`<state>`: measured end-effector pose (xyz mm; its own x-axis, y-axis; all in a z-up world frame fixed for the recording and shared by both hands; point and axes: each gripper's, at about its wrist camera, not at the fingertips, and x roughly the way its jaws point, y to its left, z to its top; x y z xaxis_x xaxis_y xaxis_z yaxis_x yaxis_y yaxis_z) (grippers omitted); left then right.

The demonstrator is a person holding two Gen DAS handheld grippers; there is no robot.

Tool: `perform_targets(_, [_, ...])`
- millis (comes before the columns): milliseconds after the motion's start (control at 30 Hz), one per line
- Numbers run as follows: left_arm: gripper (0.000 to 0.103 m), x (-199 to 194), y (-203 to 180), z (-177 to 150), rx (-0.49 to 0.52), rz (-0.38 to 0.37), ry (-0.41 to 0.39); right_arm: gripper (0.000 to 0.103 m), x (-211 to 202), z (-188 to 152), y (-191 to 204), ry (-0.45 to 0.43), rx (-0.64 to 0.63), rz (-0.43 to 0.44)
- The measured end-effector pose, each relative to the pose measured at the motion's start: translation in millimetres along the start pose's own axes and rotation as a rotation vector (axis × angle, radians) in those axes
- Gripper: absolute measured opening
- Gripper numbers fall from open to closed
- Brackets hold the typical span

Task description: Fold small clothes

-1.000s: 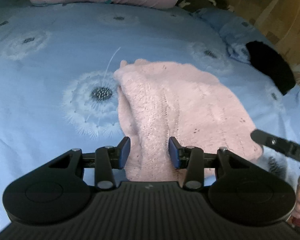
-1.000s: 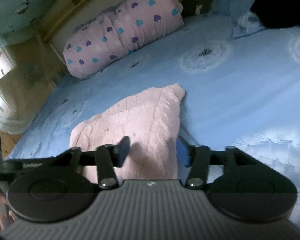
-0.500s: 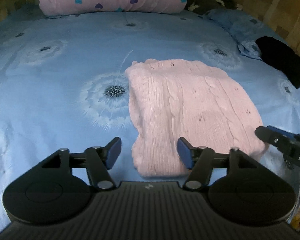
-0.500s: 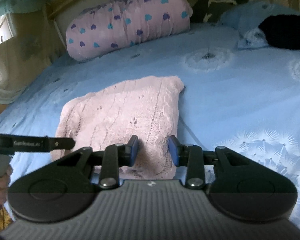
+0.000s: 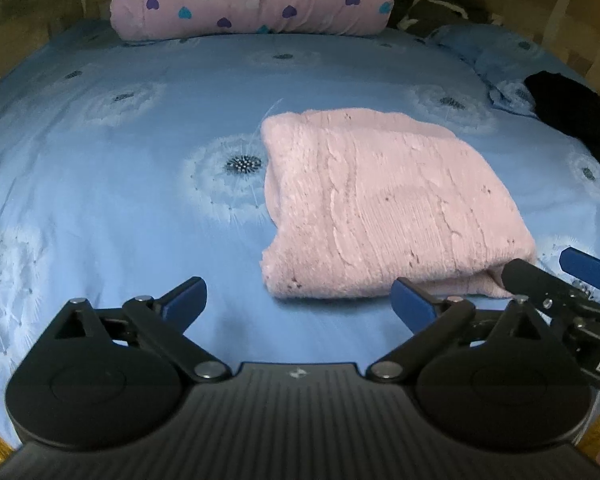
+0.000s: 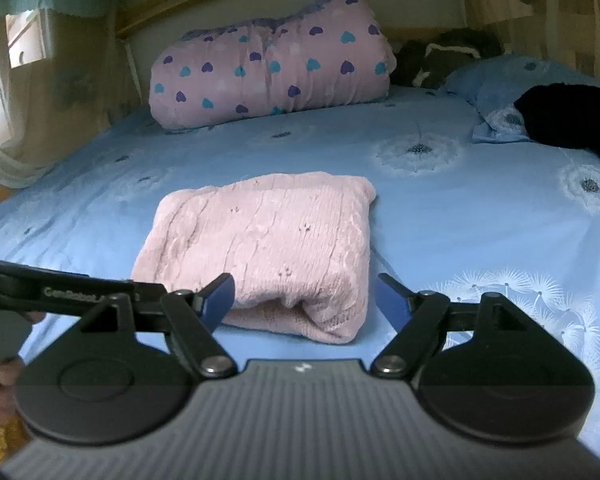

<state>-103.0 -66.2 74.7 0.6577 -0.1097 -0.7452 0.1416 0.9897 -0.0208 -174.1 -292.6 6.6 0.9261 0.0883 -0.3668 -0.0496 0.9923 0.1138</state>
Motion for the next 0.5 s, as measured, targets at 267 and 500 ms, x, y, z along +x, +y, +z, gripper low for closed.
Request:
perform_targets(267, [0.101,14,-12,-10,0.010,0.026,0.018,0.079,10,-13,-4,0.026,0.006,-0.026])
perform_targets(500, [0.101,31,-16,-13,0.013,0.056,0.042,0.079,25,-19,-11,0.082,0.030,-0.054])
